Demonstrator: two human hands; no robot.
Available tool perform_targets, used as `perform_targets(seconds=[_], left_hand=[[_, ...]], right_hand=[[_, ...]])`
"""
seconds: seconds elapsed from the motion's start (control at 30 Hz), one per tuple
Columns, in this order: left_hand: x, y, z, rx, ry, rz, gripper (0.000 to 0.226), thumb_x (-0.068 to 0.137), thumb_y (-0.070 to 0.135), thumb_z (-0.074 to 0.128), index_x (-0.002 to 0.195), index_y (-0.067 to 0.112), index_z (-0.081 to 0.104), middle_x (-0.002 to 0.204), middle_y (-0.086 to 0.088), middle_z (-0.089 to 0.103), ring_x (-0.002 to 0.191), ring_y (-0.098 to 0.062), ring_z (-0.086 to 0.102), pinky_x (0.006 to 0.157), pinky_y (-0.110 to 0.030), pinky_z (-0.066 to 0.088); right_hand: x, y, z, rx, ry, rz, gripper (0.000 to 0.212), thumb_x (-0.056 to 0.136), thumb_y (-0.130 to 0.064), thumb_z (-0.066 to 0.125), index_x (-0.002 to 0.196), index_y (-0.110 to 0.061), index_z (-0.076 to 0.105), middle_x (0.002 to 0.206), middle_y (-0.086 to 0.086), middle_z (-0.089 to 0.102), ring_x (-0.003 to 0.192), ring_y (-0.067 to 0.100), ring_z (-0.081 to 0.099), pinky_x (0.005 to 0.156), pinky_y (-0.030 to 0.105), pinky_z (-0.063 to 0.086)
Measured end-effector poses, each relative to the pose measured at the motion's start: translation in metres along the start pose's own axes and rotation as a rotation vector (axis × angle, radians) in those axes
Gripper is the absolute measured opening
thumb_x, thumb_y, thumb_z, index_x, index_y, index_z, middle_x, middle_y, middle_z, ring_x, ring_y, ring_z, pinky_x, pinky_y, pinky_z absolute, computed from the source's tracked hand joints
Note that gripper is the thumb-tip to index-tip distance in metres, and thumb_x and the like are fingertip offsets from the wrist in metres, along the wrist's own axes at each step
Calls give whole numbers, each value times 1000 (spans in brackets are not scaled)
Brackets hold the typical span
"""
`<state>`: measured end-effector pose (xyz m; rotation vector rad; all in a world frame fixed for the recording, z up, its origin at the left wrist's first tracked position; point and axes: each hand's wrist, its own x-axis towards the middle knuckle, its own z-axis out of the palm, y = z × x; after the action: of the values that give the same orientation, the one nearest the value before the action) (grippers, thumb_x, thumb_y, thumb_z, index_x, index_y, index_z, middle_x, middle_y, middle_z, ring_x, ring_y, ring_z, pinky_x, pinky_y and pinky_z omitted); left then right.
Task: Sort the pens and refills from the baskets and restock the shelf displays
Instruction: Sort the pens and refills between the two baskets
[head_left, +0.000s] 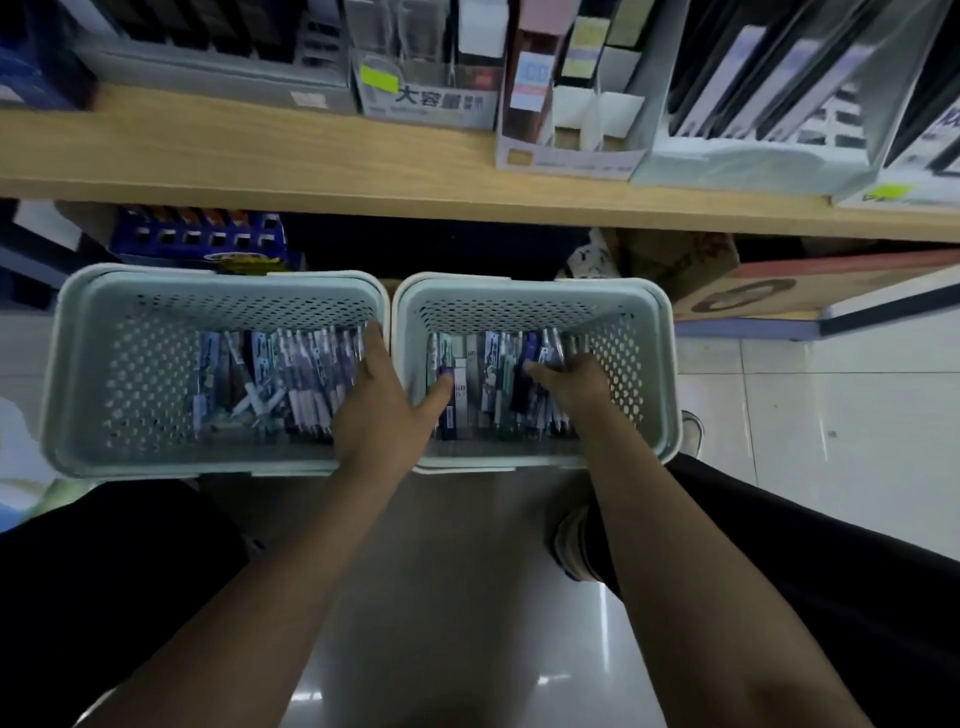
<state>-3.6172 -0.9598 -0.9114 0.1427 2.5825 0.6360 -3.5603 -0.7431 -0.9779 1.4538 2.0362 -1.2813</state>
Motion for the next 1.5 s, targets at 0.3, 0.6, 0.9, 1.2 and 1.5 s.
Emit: perform_targets(seconds=[0.3,0.6,0.9,1.2,1.5], left_hand=[[1,-4,-2,67,18,79,97,95,54,57,160,8,2,156,-20,39,117,-41,60,79,-39,51],[-1,-3,-7,31,-4,67,93,97,50,57,161,11,3,156,-19,37,115,-42,59,75,-34,41],[-3,-3,-8,-1,8,75,91,98,49,57,161,13,3,157,-17,36,125,-38,54,85,-38,47],[0,-5,-13,-141,-91,48,92,97,54,54,161,19,-2,164,-12,26,138,-35,44,99,-44,44],[-9,8,-47,-541,-121,185,42,88,31,75,128,25,65,115,5,67,105,-12,64,96,-39,54]], right_hand=[[10,-15,21,-27,-163,103,86,80,-30,83,144,2,34,137,15,55,122,30,58,90,28,49],[8,-16,22,-9,-212,176,93,82,-35,80,151,3,31,146,23,48,124,36,57,106,40,47],[2,-18,16,-40,-240,116,100,78,-41,83,144,14,32,113,34,65,65,34,66,59,39,56],[-40,-37,5,310,-353,-53,43,76,-35,83,99,-2,69,88,9,74,79,27,71,69,36,54],[-107,-81,5,497,-449,-164,47,76,-34,83,99,5,71,88,24,73,82,44,68,74,49,56]])
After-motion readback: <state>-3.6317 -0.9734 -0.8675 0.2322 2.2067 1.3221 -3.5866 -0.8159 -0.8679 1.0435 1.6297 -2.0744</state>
